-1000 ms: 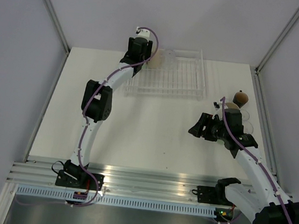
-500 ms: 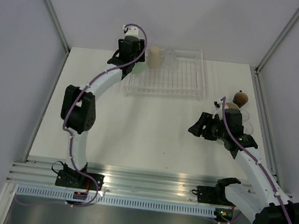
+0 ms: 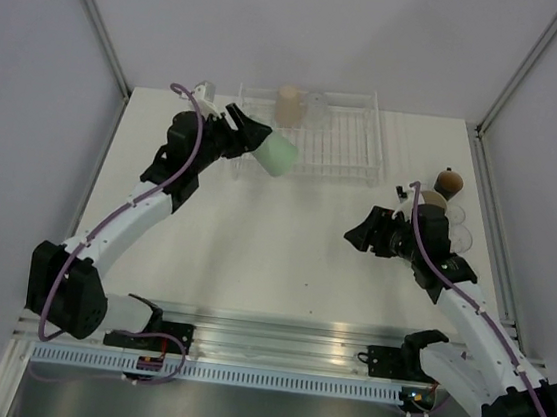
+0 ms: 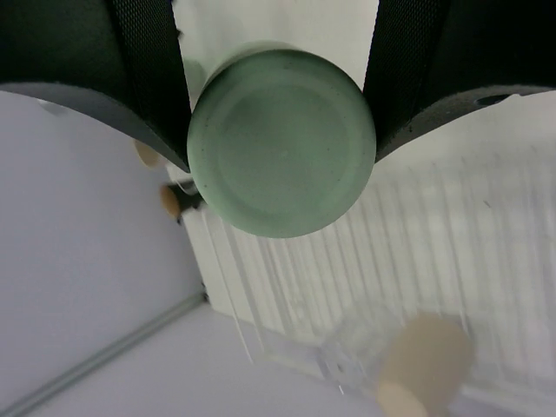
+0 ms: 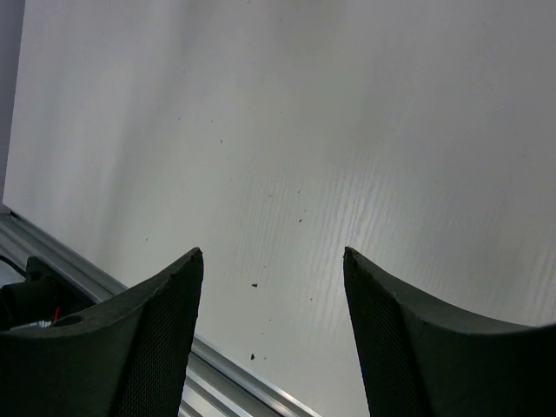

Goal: Unload the cups from the dish rack

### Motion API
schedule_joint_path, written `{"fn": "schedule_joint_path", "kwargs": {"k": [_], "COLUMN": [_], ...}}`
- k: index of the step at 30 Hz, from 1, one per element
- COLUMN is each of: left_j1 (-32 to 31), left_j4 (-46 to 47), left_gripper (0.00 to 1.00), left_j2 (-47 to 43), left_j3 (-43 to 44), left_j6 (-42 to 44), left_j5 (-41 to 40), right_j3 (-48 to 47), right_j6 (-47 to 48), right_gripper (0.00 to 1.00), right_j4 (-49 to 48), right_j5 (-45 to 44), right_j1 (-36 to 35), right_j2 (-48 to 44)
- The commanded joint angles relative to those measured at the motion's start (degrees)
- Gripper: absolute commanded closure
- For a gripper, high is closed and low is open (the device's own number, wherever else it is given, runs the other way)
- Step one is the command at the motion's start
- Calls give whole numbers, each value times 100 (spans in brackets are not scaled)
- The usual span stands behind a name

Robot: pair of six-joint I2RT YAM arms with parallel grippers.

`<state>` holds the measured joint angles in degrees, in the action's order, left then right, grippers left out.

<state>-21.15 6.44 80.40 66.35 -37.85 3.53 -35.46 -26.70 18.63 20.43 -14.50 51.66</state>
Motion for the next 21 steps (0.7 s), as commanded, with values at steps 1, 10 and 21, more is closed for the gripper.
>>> {"fn": "schedule_joint_path", "kwargs": {"k": [1,10,21], "left_j1": [-21,558,1148], "left_j4": [666,2763,6448], "left_gripper": [98,98,98], "left_j2": [-822,-1870,-842], "left_j3": [-999,-3539,-5659], "left_j6": [-1453,-3824,-6112], "left_j5": [1482,3600,4253], "right_j3": [170,645,1270], "right_j6": [-309,-915,-1101], "right_gripper": [29,29,29], "right_j4": [-920,-2819,-4524], "right_j5": [-293,-750,-1084], "right_j1": [-412,-1573,-2487], "right_j2": [28,345,397]}}
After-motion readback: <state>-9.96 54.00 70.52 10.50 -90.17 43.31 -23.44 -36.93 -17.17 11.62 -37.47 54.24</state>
